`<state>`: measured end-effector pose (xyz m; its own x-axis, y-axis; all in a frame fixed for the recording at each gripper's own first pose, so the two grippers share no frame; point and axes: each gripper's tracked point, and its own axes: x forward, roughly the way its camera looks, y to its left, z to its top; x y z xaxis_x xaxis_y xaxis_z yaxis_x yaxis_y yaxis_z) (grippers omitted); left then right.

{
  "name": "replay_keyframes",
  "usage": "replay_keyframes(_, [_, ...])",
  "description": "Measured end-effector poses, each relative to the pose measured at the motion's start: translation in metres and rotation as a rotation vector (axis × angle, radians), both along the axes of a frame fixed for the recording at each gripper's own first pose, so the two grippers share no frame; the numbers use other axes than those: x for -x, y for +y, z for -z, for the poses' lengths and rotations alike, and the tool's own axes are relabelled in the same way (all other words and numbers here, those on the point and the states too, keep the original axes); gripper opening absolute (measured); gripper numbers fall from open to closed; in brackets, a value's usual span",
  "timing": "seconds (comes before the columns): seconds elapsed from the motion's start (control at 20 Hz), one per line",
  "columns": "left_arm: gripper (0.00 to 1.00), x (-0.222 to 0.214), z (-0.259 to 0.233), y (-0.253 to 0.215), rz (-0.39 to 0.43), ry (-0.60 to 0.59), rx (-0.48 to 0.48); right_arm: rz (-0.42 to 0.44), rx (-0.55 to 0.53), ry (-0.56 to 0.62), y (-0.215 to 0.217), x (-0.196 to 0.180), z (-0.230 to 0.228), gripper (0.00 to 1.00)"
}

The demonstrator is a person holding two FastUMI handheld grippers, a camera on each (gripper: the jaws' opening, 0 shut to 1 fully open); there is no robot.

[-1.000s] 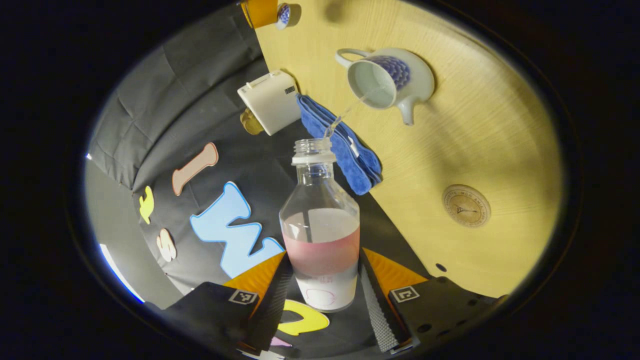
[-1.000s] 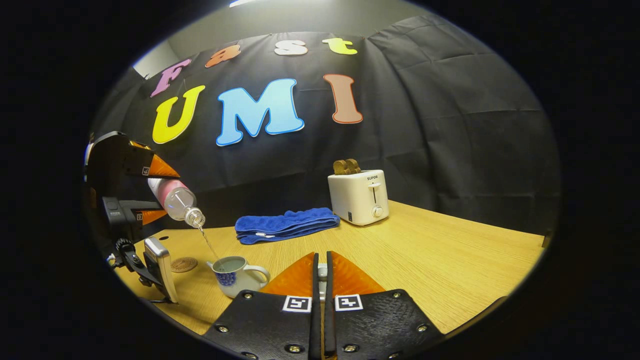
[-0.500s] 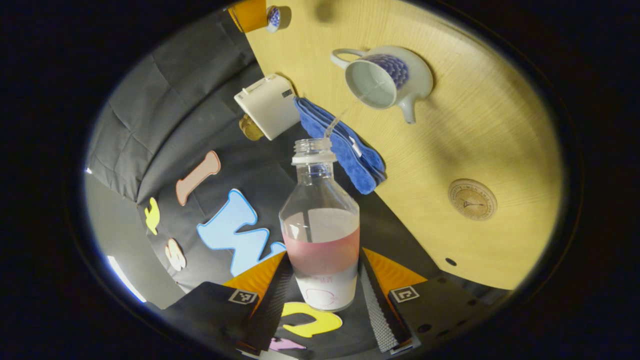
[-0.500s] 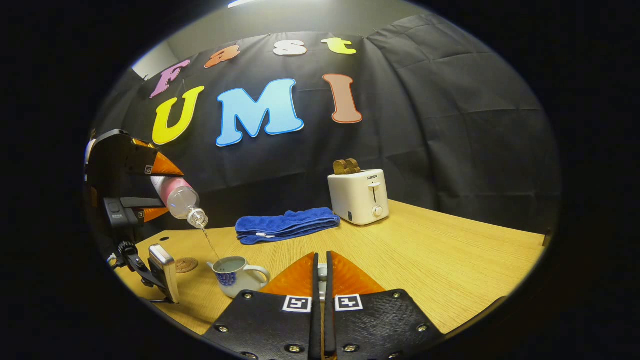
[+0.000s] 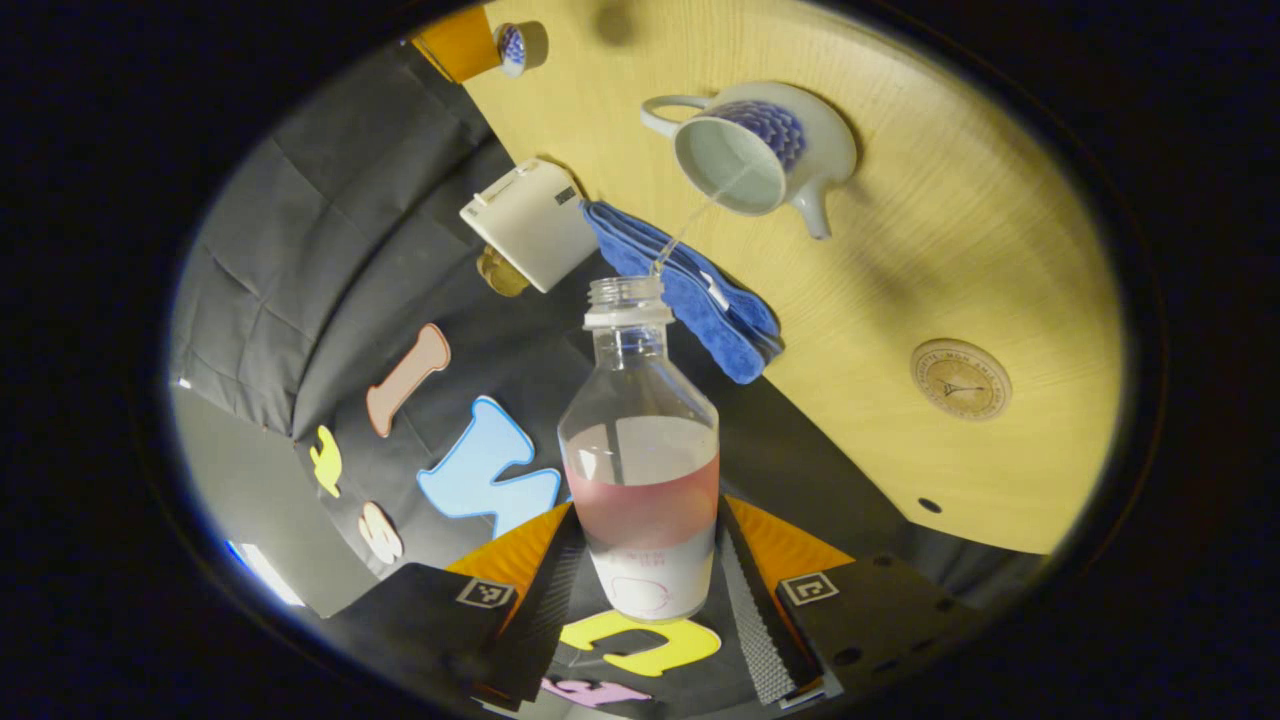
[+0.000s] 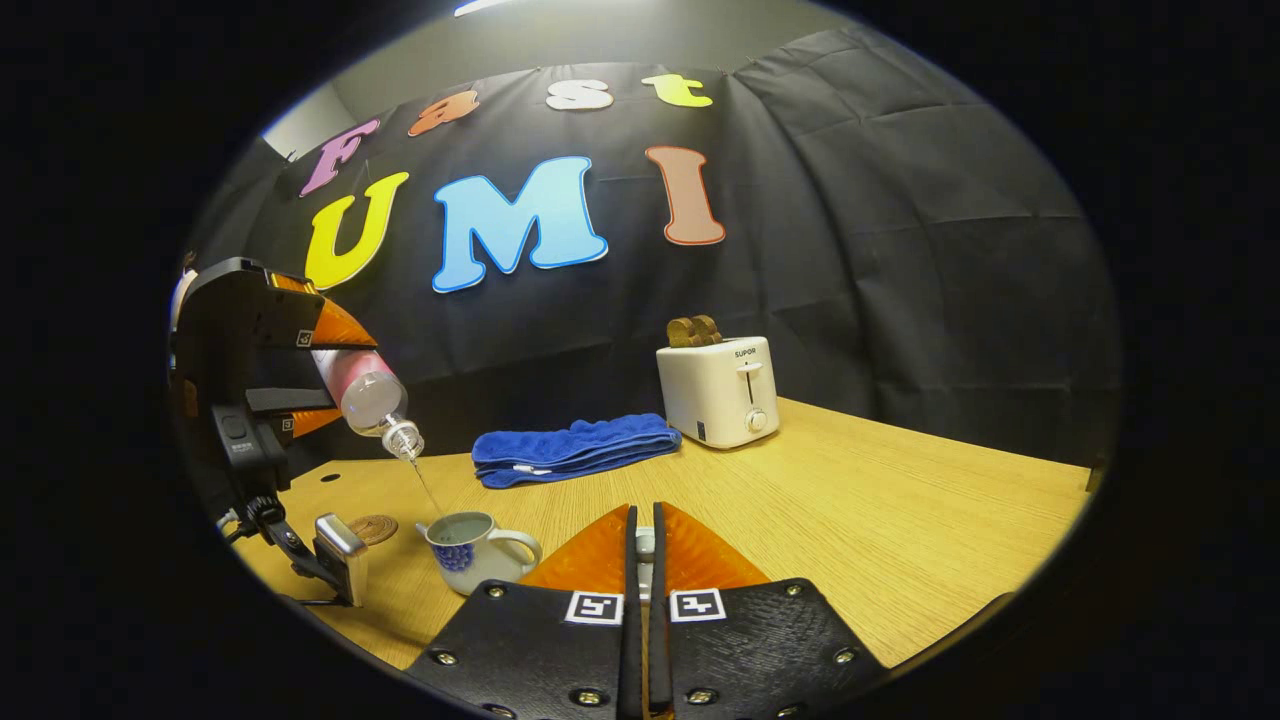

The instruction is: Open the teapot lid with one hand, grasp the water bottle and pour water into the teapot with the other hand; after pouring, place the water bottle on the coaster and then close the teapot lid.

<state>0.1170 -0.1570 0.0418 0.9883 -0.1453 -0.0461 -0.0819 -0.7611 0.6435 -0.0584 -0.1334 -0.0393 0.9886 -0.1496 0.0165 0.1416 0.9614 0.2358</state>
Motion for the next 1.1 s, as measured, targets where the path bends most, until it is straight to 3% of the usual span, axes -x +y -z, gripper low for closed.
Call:
replay_keyframes(0.8, [0.87, 0.004, -0.001, -0.008, 0.04, -0.015, -0.065, -0.009, -0.005, -0.002, 0.001, 0.0, 0.0, 0.03])
replay_keyframes(1.1, [0.87, 0.0, 0.012, 0.005, 0.02, 0.036, 0.1, -0.013, -0.011, 0.007, 0.002, -0.001, 0.002, 0.03])
